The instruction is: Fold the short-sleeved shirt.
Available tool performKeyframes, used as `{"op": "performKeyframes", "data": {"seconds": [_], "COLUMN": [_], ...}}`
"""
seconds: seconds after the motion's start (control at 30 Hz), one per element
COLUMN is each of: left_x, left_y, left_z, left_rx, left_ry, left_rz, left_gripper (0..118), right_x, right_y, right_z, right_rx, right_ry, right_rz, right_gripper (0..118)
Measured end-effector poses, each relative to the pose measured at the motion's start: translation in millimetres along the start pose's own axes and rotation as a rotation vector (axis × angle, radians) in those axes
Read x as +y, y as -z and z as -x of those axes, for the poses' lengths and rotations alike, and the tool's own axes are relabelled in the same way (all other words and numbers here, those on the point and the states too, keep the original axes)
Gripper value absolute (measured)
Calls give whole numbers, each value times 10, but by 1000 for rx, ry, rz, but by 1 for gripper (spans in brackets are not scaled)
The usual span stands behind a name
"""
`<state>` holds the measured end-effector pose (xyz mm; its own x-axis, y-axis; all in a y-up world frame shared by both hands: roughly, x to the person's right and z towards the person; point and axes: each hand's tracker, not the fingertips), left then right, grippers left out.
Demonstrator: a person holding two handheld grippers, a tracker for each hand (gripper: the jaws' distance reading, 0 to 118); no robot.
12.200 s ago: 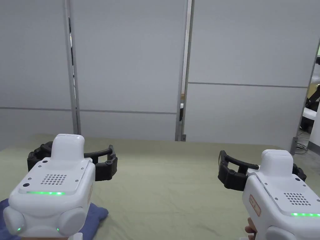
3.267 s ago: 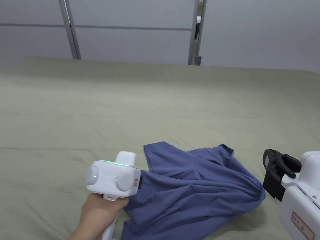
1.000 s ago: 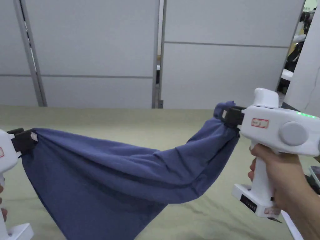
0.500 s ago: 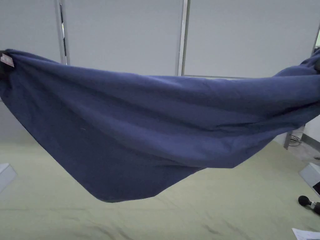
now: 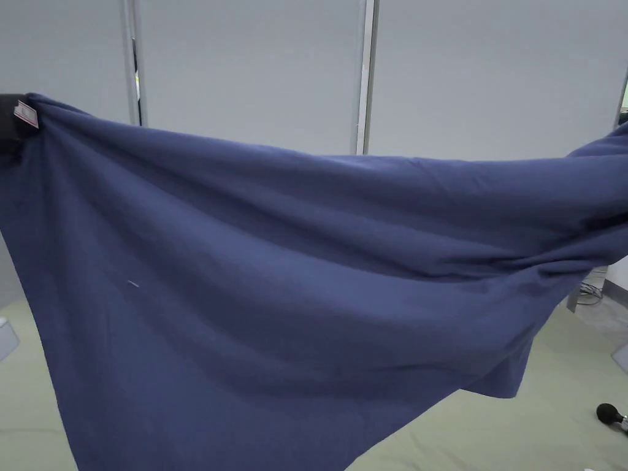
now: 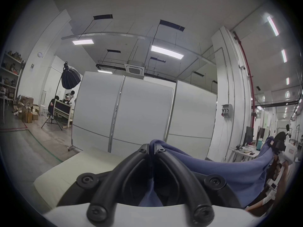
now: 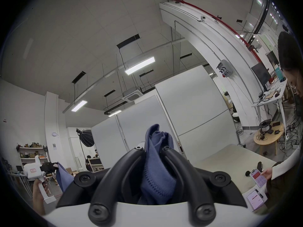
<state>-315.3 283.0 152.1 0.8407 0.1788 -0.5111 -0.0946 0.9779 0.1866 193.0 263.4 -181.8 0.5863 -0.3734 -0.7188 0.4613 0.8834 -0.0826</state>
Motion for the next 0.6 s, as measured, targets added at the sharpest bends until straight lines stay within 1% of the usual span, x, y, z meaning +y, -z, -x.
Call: {"op": "performKeyframes", "data": {"seconds": [0.1,0.13,0.2,0.23,0.3,0.4,0.43,0.47,0.57,0.6], "left_x": [-118,-160,-274,-333,-464,-675,-763,-843,-1114,-1208], "left_y": [313,434,791,961,1401,2079,2332,2562,3293,3537], "left_z": [-4,1,15,-11,13,14,30,37,96,133], "left_rx": [21,27,56,68,79,84,87,99,105,112], "left_ry": [19,26,41,47,49,60,58,67,84,60], "left_rz": [42,54,92,104,142,189,197,214,261,292], "left_gripper": [3,3,3,3,3,3,3,3,3,3], "right_x": [-95,-130,-216,-272,-414,-661,-742,-810,-1091,-1185], "right_y": [305,428,736,937,1353,2054,2257,2417,3089,3463], "right_z": [-105,-133,-188,-240,-330,-508,-553,-559,-753,-1025], "right_rx": [-31,-41,-67,-63,-102,-117,-84,-92,-144,-147], "right_ry": [-15,-32,-48,-57,-75,-75,-72,-71,-61,-39], "right_rz": [42,62,99,129,176,247,259,271,309,320], "right_gripper": [14,14,14,14,14,14,14,14,14,14]}}
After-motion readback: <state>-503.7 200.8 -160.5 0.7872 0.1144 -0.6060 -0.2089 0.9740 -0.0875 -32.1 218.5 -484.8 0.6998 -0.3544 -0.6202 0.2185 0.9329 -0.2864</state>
